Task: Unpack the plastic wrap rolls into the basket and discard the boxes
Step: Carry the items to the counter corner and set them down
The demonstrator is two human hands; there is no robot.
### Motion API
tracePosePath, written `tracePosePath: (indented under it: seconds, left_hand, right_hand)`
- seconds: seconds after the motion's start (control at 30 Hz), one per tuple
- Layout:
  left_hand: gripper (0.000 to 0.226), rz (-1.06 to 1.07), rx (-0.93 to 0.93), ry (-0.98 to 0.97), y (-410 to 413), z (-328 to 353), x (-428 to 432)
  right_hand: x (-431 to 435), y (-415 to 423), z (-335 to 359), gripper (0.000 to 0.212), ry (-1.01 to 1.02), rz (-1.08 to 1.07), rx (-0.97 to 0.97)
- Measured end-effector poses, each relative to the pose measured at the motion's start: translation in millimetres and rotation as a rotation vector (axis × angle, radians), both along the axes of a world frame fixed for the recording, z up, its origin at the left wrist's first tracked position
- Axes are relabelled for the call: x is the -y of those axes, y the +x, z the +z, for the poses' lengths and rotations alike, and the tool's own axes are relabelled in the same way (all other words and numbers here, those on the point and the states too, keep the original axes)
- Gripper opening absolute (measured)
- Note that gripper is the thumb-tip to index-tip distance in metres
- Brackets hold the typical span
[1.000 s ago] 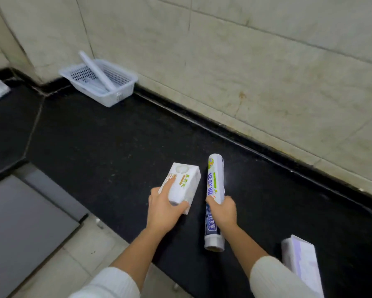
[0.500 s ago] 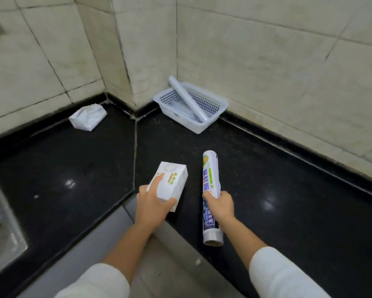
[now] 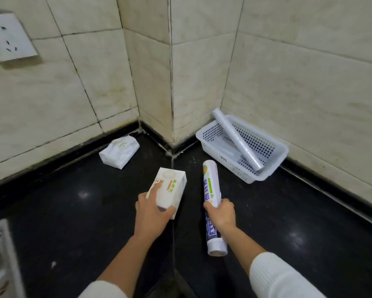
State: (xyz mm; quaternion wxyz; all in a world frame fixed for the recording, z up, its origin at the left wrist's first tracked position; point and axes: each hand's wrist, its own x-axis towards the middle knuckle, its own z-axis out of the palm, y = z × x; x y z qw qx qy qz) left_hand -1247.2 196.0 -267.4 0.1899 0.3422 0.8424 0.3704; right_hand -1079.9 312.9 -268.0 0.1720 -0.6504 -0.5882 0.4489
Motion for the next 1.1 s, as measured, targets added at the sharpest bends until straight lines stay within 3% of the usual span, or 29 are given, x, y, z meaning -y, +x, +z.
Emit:
tracePosePath:
  seconds: [0.37, 0.7, 0.8, 0.97, 1.1]
  left_hand:
    - [0.088, -0.070, -0.058, -0.068, -111.5, -11.0, -59.7]
    - [0.087, -0.198, -0.163, -0.142, -196.3, -19.0, -82.5]
    - [0.087, -0.229, -0.168, -0.166, -205.6, -19.9, -84.8]
    - [0.082, -0.192, -0.334, -0.270, -198.4, -21.9, -82.3]
    - [0.075, -0.228, -0.321, -0.216, -163.2, -11.1, -82.3]
  right_hand:
    - [-40.0, -100.2, -14.1, 0.055, 0.000, -0.011, 0.106]
    - [-45.9, -132.3, -20.6, 0.059, -0.055, -0.010, 0.175]
    - [-46.1, -132.9, -21.5, 0.059, -0.051, 0.004, 0.176]
    - [-36.6, -132.9, -18.9, 0.066, -0.037, 0.013, 0.168]
    - [-30.3, -115.5, -3.5, 0.080, -0.006, 0.034, 0.142]
